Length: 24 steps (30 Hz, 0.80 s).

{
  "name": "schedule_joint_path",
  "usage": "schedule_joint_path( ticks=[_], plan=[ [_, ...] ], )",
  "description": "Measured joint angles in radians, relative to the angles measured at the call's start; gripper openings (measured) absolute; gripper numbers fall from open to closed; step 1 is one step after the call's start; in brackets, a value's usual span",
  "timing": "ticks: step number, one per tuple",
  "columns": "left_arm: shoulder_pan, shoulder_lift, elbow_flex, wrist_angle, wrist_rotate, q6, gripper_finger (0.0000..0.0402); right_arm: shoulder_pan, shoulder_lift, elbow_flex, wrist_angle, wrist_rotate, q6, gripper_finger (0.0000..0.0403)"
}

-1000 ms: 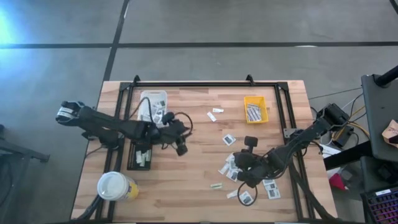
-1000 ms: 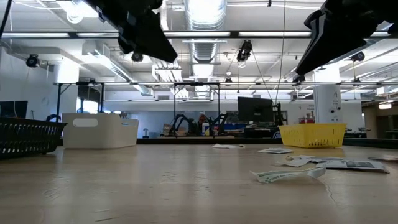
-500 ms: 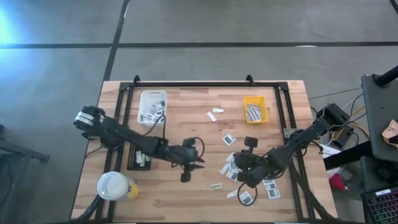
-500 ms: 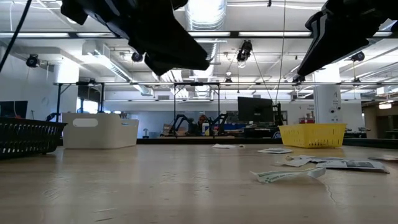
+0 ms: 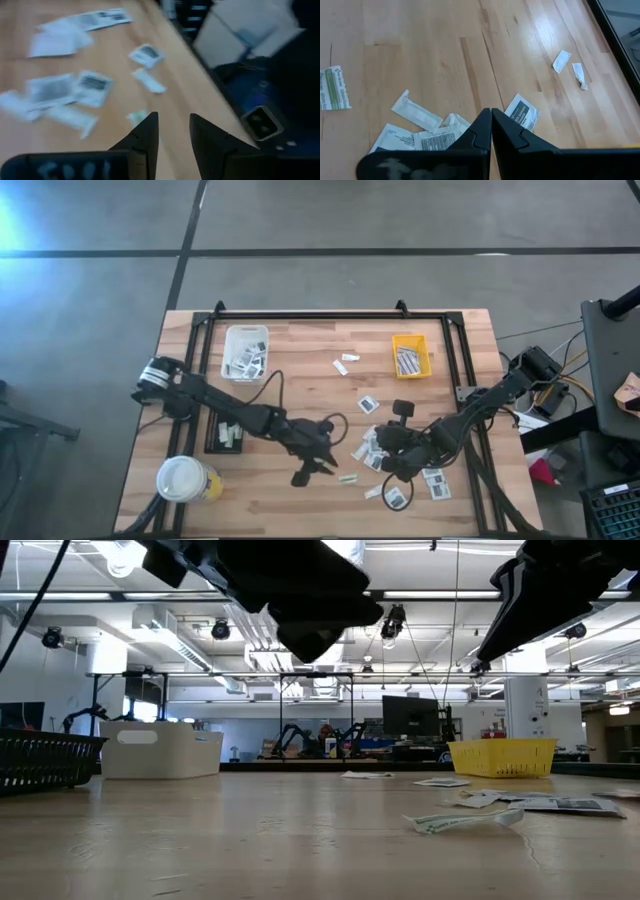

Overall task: Pick & Place First Aid Supplies
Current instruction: Put the green bandage pack into the black bin

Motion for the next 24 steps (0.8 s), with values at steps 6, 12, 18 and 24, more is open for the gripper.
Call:
schedule_joint_path(
  ticks=[6,12,18,24],
  plan=[
    [0.000,0.093,0.074,-0.004,0.066,0.005,0.0103,0.000,0.000,-0.002,0.012,0.000,0.000,0.0009],
    [-0.001,0.147,0.111,-0.002,0.066,0.015,0.0103,0.000,0.000,-0.004,0.014,0.001,0.000,0.0009],
    [0.002,0.188,0.117,-0.001,0.130,0.034,0.0103,0.000,0.000,-0.008,0.014,0.006,0.000,0.0009],
    [0.012,0.229,0.116,0.102,0.257,0.044,0.0103,-0.003,0.000,-0.009,0.021,0.010,0.000,0.0009]
  ],
)
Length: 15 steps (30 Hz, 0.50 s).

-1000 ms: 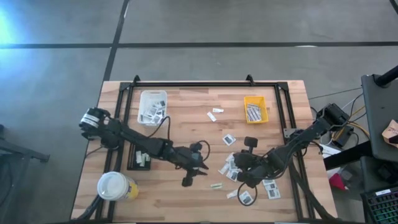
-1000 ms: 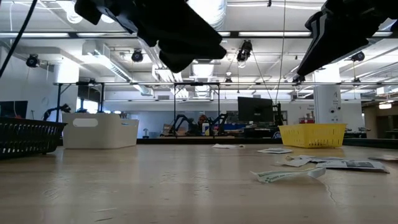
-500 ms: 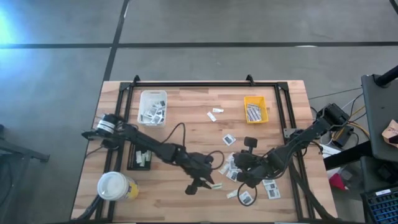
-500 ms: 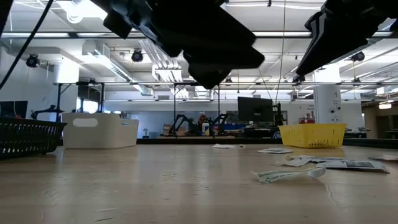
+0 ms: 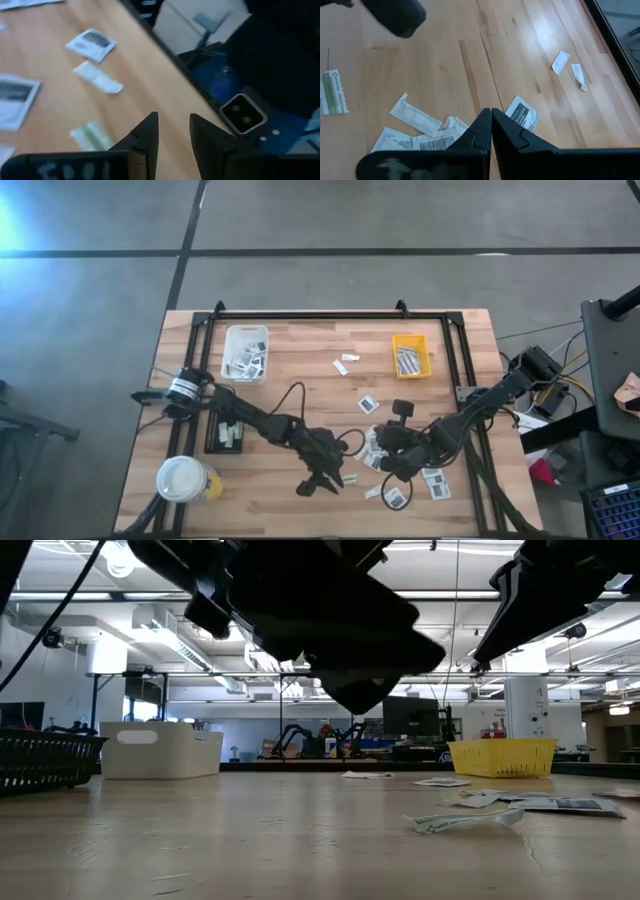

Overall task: Pick & Place First Aid Supplies
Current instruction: Put the green bandage pack into the black bin

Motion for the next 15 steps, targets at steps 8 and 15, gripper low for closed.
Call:
schedule_joint_path(
  ticks=[8,15],
  plan=[
    [0.040,0.063,0.000,0.054,0.060,0.015,0.0103,0.000,0.000,-0.001,0.001,0.001,0.000,0.0009],
    [0.065,0.140,0.030,0.078,0.099,-0.020,0.0103,0.000,0.000,-0.008,0.004,0.001,-0.002,0.0009]
  ],
)
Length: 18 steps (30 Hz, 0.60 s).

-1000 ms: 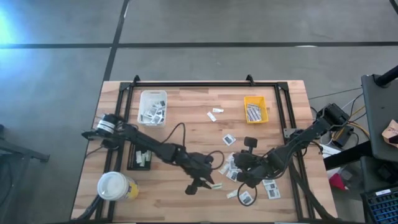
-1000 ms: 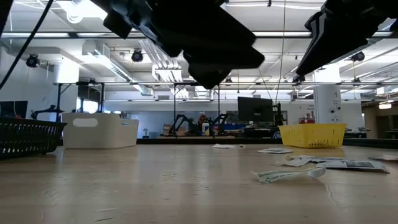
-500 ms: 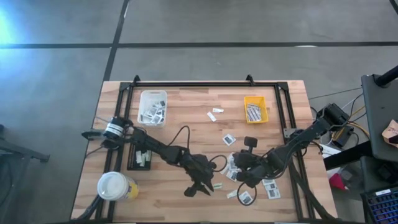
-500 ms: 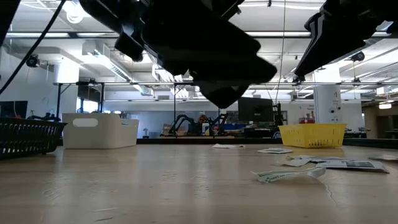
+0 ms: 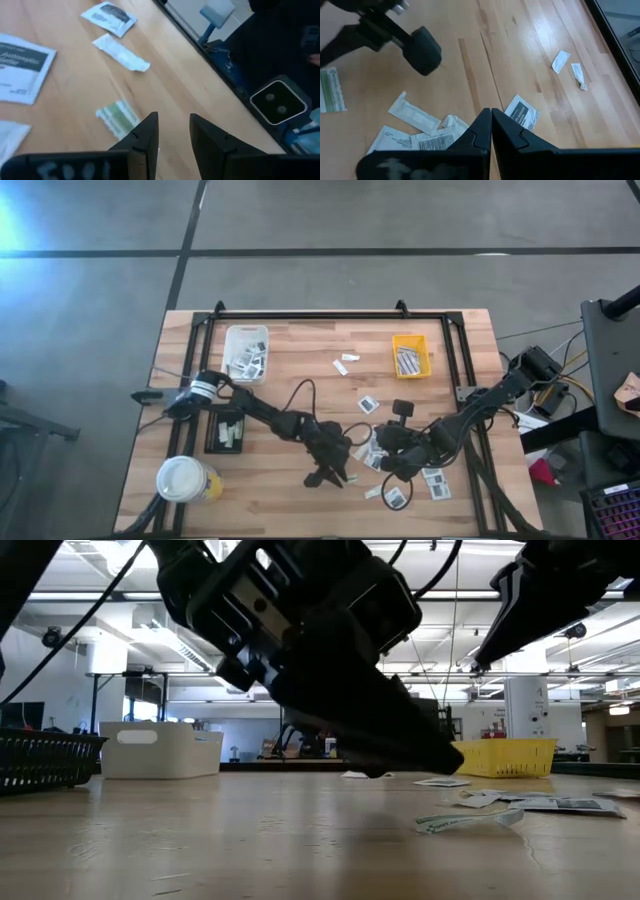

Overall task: Pick & Place First Aid Supplies
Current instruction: Put the green bandage pack into the black bin

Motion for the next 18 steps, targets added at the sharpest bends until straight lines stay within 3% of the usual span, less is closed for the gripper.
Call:
schedule_joint_path(
  ticks=[9,18],
  plan=[
    [0.003,0.035,0.012,-0.013,0.011,-0.008,0.0103,-0.006,0.000,-0.020,0.013,0.000,0.000,0.0009],
    [0.002,0.036,0.016,-0.108,-0.103,0.037,0.0103,-0.006,0.000,-0.025,0.018,-0.001,0.001,0.0009]
  ],
)
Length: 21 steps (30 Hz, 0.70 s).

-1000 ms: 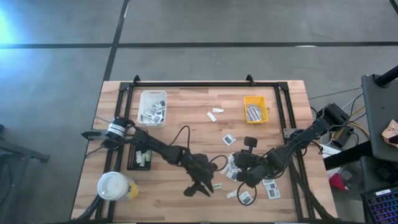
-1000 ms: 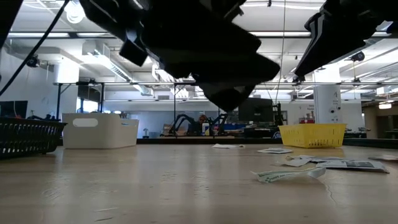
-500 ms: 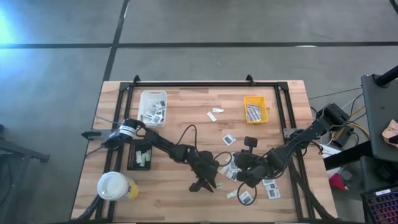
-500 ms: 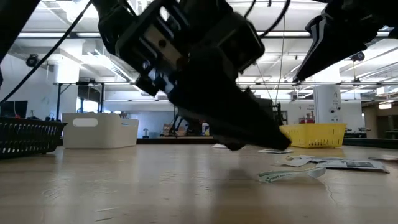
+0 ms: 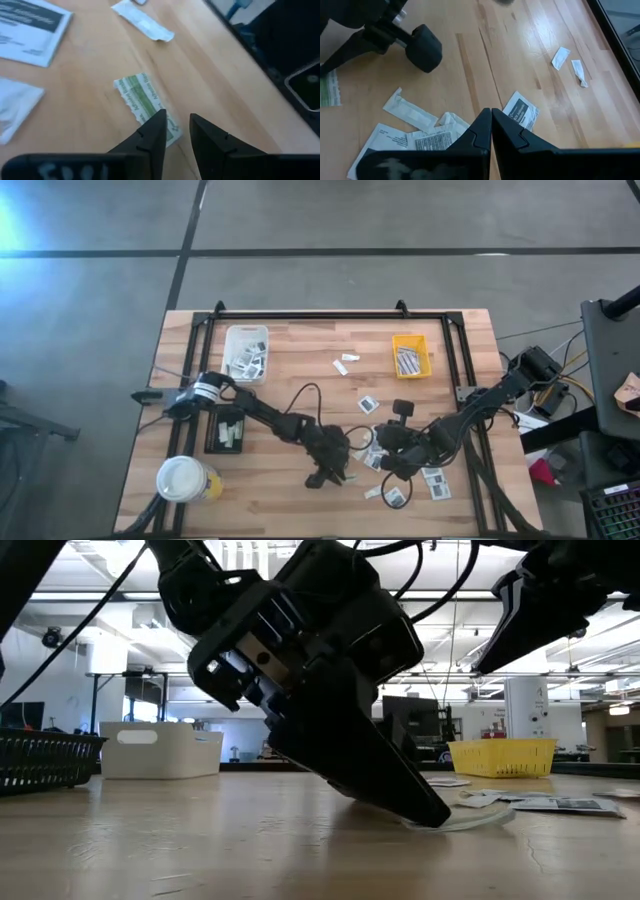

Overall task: Pick & Place First Aid Supplies
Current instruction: Put the green bandage pack into the black bin

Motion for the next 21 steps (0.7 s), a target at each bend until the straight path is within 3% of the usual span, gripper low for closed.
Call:
schedule_joint_path(
  ticks=[12,15,21],
  plan=[
    [0.006,-0.033,-0.001,-0.078,-0.187,0.049,0.0103,0.000,0.000,-0.002,0.001,0.000,-0.011,0.0009],
    [0.019,-0.045,-0.002,-0.089,-0.241,0.050,0.0103,0.000,0.000,-0.010,0.002,-0.005,-0.068,0.0009],
    [0.046,-0.046,-0.002,-0.098,-0.254,0.021,0.0103,0.000,0.000,-0.042,0.060,-0.062,-0.260,0.0008]
  ],
)
